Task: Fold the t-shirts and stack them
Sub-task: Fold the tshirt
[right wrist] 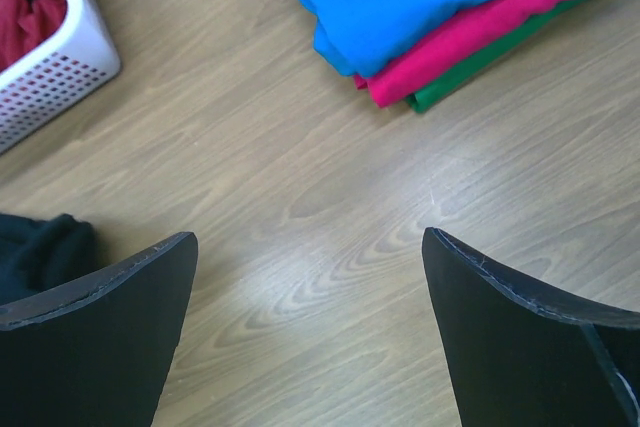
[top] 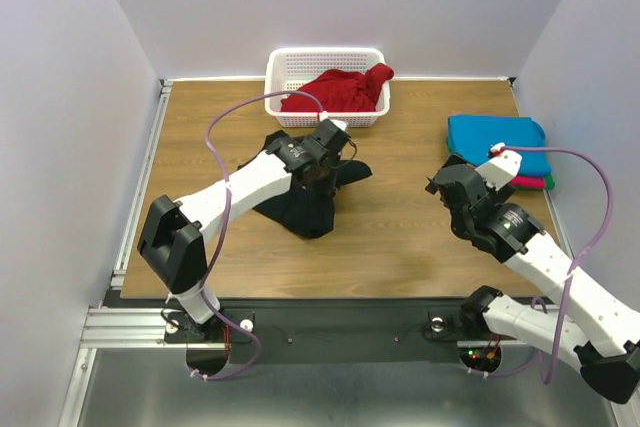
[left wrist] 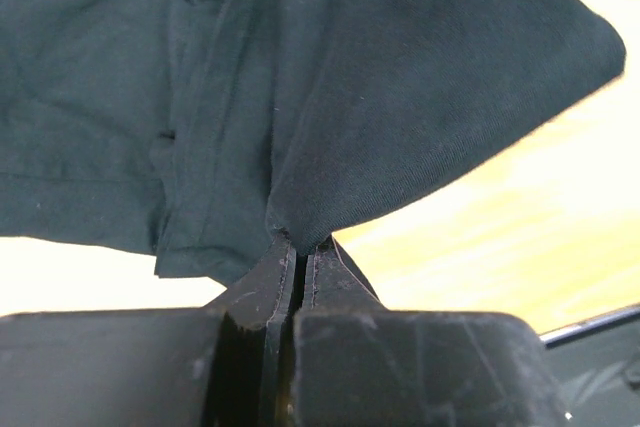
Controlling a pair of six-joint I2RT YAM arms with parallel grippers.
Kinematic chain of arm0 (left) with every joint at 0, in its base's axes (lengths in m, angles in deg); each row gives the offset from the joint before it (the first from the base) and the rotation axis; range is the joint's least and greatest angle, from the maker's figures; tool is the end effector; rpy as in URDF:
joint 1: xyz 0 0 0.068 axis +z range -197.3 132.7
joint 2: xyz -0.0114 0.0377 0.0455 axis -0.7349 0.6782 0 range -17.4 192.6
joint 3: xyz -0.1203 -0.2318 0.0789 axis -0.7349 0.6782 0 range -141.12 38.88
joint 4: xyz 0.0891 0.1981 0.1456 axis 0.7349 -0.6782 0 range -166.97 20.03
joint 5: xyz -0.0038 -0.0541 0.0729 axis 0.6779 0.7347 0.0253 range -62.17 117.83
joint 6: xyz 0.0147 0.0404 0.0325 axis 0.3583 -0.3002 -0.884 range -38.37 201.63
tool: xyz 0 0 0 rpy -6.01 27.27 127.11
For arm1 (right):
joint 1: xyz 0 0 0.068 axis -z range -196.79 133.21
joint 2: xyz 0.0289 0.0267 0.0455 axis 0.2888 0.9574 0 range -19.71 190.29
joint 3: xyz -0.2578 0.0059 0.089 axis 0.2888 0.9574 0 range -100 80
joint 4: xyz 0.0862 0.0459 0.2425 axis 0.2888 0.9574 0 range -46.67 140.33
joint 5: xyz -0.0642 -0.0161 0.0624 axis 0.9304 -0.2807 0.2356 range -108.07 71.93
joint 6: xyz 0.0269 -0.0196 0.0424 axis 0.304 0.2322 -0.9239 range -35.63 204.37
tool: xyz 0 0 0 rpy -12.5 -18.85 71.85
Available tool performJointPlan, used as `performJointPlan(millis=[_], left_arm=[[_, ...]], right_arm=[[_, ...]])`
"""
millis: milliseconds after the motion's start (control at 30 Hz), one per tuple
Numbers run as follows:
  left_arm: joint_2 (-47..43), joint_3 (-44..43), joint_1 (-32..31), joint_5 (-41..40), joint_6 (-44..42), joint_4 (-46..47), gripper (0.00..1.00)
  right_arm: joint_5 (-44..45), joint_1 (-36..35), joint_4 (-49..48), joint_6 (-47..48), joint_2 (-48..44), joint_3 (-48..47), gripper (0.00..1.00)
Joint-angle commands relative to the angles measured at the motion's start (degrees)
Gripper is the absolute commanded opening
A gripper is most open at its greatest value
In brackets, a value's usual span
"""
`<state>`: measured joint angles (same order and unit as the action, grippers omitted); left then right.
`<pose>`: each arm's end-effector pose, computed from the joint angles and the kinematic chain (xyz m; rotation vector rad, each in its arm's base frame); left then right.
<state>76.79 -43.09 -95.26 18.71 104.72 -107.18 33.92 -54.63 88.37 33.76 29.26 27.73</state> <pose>0.2469 -0.2653 0.3008 0.4574 2.4101 -0.3673 0.1430 0.0756 0.3228 0.6396 1.8885 -0.0719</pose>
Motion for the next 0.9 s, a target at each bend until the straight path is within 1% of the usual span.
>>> performJointPlan(millis=[0, 100, 167, 300, 367, 400, 467, 633, 733, 867], left_arm=[[-3.7, 0.0, 3.9, 0.4, -3.5, -1.0, 0.00], [-3.7, -1.5, 6.0, 1.1, -3.1, -2.0, 0.00], [-3.6, -2.6, 5.8, 4.7, -2.9, -1.7, 0.00], [-3.5, -4.2, 4.4, 7.8, -0.1, -0.6, 0.00], [-3.7, -4.8, 2.7, 8.2, 1.6, -0.4, 0.00], [-3.8, -5.5, 0.4, 8.1, 2.1, -0.6, 0.00], [-3.9, -6.6, -1.8, 7.1, 4.6, -1.5, 0.00], [-3.5, -10.7, -8.9, 7.5, 9.0, -3.0, 0.00], [-3.5, -11.1, -10.8, 7.1, 11.4, -3.4, 0.00], [-4.6, -9.1, -11.3, 8.3, 13.6, -1.6, 0.00]], right_arm=[[1.0, 0.2, 0.3, -1.3, 0.5, -0.1, 1.00], [1.0, 0.2, 0.3, -1.4, 0.6, 0.0, 1.00], [0.8, 0.2, 0.2, -1.4, 0.6, 0.2, 1.00], [1.0, 0.2, 0.2, -1.2, 0.2, 0.3, 1.00], [1.4, 0.3, 0.1, -1.2, -0.4, 0.2, 1.00], [2.1, 0.3, 0.2, -1.2, -0.5, 0.0, 1.00], [2.6, 0.2, 0.2, -1.0, -1.2, -0.3, 1.00], [3.6, 0.3, 0.2, -0.8, -4.1, -0.3, 1.00], [3.7, 0.2, 0.4, -0.5, -6.3, -0.5, 1.00], [3.8, 0.3, 0.6, -0.2, -7.7, -1.0, 1.00]])
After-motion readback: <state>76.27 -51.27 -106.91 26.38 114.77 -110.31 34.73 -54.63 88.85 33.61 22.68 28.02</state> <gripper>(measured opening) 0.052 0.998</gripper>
